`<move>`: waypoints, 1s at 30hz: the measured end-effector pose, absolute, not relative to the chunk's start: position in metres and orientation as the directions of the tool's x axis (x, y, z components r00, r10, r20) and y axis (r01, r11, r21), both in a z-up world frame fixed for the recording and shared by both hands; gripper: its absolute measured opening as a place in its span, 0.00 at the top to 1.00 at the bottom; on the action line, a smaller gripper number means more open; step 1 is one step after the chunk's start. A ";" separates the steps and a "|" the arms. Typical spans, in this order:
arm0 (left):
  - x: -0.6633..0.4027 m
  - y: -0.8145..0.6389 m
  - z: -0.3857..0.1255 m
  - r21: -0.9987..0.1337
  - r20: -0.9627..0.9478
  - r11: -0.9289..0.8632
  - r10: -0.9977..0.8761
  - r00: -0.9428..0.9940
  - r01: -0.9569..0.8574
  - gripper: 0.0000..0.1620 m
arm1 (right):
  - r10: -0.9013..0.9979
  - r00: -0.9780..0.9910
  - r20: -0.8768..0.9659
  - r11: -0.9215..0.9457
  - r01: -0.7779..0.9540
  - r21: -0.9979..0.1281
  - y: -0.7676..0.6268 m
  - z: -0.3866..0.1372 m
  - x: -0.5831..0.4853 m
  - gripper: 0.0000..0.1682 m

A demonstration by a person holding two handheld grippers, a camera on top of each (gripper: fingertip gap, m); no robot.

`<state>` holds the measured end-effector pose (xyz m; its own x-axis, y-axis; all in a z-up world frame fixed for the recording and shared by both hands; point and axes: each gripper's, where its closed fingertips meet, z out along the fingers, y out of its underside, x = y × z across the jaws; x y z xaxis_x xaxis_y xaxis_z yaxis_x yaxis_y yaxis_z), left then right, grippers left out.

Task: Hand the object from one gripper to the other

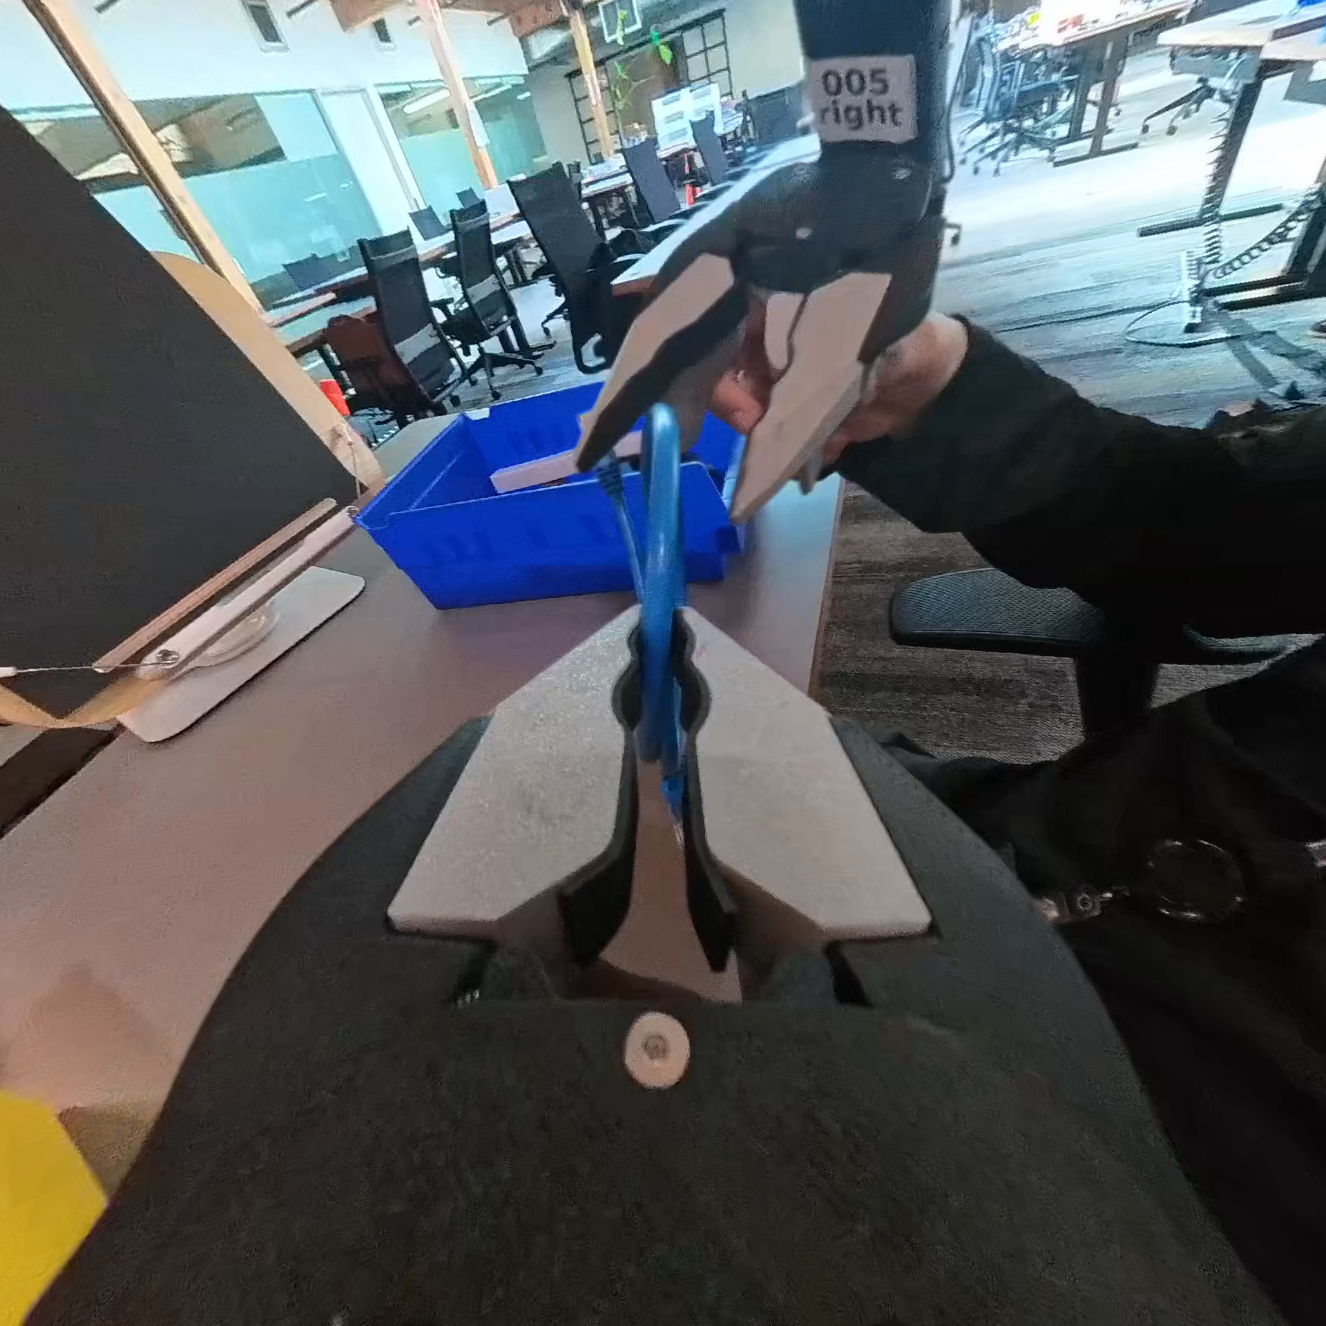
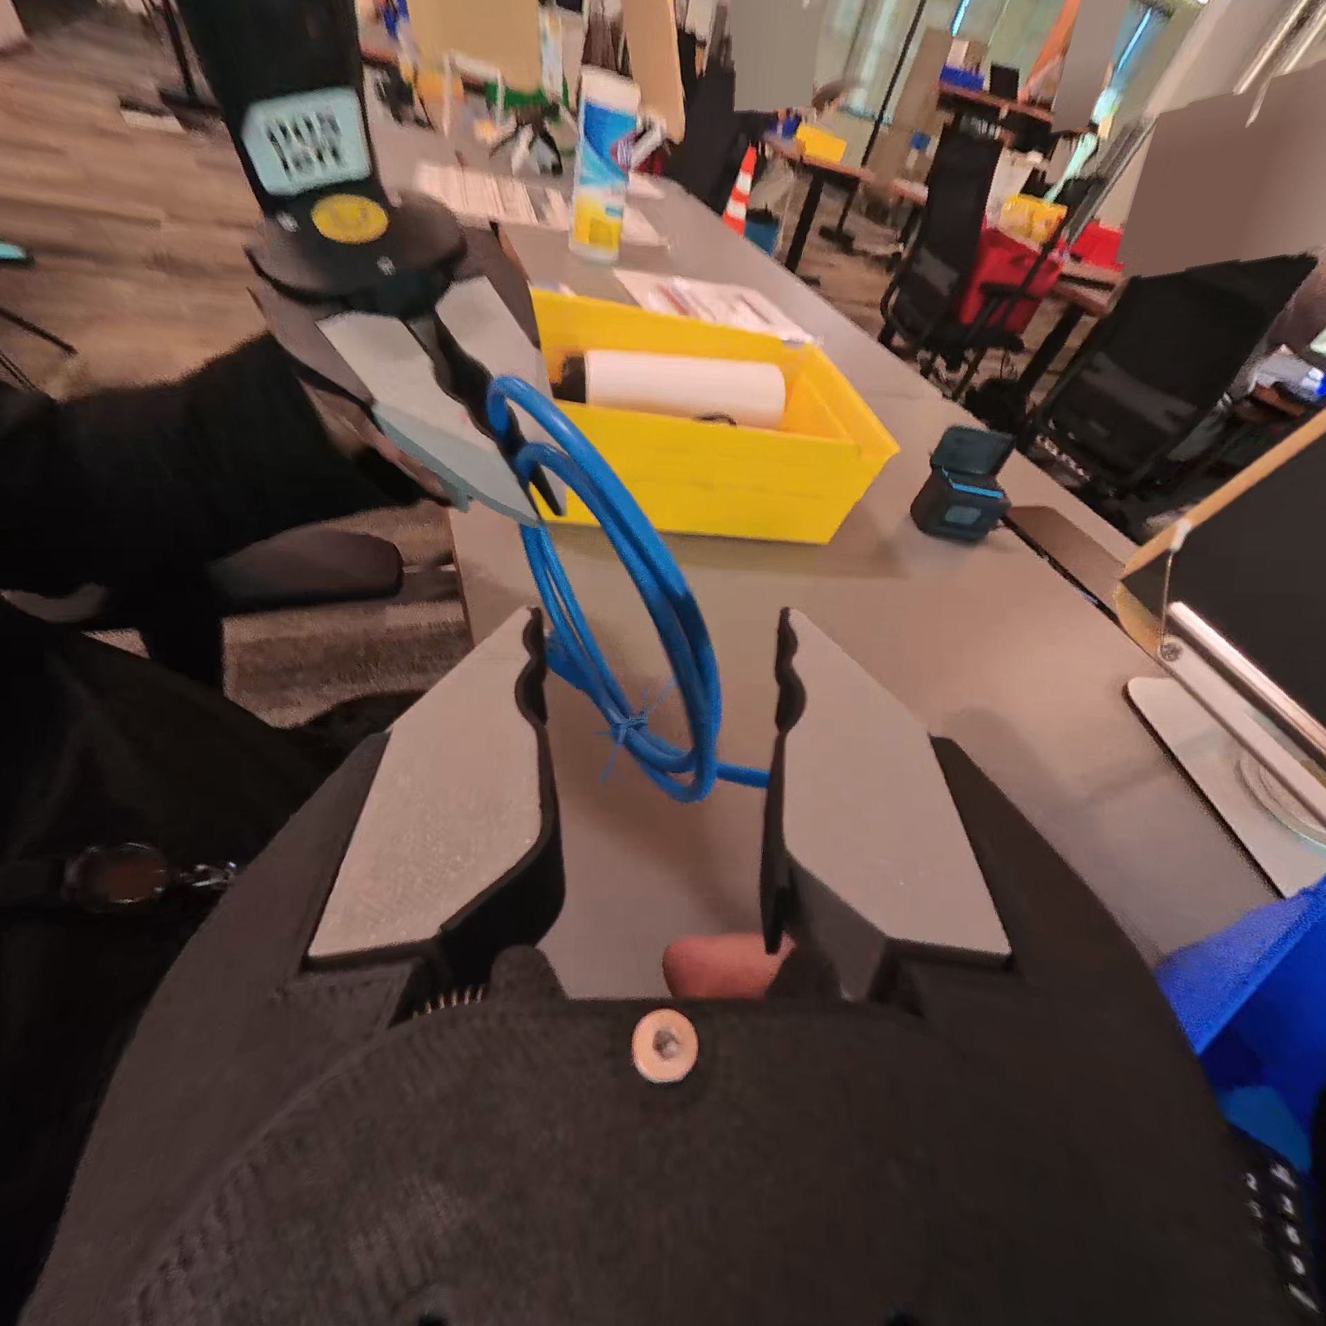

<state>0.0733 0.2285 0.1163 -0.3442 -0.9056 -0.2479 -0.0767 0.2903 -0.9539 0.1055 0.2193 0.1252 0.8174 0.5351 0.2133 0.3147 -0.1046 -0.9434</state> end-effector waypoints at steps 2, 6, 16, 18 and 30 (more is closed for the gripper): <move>0.074 0.226 0.110 -0.955 -0.219 0.276 -0.904 -0.368 -0.111 0.98 | 0.536 0.812 0.231 -0.139 0.355 -0.924 0.225 0.113 0.105 0.92; 0.072 0.238 0.109 -0.959 -0.191 0.247 -0.925 -0.328 -0.139 0.88 | 0.573 0.817 0.061 -0.240 0.239 -0.941 0.228 0.105 0.104 0.95; 0.045 0.266 0.133 -0.573 -0.819 0.817 -0.574 0.010 -0.068 0.71 | 0.530 0.669 -0.521 -0.369 -0.372 -0.852 0.235 0.132 0.139 0.99; 0.043 0.241 0.131 -0.350 -0.935 0.937 -0.350 0.061 0.024 0.77 | 0.537 0.607 -0.586 -0.370 -0.455 -0.810 0.235 0.138 0.144 0.99; 0.081 0.232 0.087 0.153 -0.984 0.978 0.164 0.070 -0.139 0.72 | 0.529 0.511 -0.677 -0.467 -0.491 -0.735 0.244 0.120 0.131 0.98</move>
